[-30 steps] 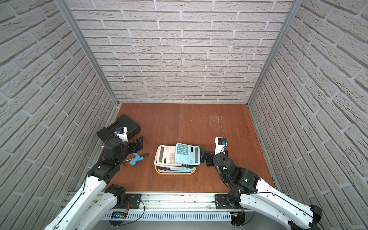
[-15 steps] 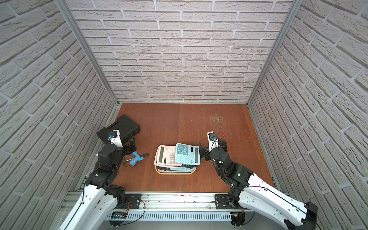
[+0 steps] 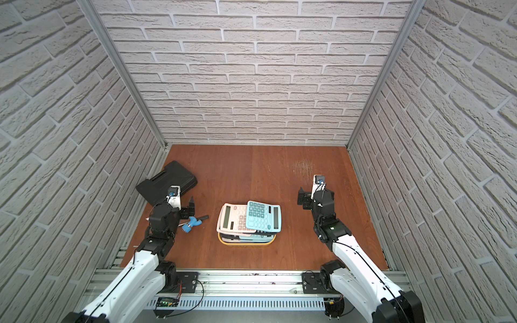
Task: Put the calculator in the storage box
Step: Reset both arms
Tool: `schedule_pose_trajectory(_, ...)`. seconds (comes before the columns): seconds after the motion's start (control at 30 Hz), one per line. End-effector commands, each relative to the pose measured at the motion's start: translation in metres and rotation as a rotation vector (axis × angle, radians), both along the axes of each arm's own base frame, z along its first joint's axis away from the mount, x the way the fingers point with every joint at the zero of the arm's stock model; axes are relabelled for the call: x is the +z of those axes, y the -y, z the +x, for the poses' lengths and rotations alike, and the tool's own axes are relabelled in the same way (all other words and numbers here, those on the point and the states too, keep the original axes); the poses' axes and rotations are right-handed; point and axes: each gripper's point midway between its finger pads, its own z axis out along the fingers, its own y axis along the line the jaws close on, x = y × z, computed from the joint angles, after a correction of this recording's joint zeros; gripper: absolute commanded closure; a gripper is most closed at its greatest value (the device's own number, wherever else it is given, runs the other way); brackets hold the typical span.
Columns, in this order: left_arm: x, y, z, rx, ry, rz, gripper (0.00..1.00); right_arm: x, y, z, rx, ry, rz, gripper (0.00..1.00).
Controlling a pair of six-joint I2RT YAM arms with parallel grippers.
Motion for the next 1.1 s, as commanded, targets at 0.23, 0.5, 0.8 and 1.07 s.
schedule_pose_trajectory(0.23, 0.007, -0.036, 0.033, 0.058, 0.088, -0.084, 0.02, -0.006, 0.046, 0.019, -0.135, 0.183, 0.046, 0.01)
schedule_pose_trajectory(0.5, -0.006, -0.038, 0.052, 0.024, 0.103, -0.115, 0.02, -0.023, 0.057, 0.028, -0.137, 0.197, -0.050, 0.01)
schedule_pose_trajectory(0.8, -0.015, -0.027, 0.066, -0.053, 0.125, -0.131, 0.02, -0.041, 0.048, 0.043, -0.072, 0.201, -0.089, 0.01)
schedule_pose_trajectory(1.07, -0.024, -0.017, 0.076, -0.115, 0.104, -0.115, 0.02, -0.055, 0.038, 0.050, -0.007, 0.166, -0.096, 0.01)
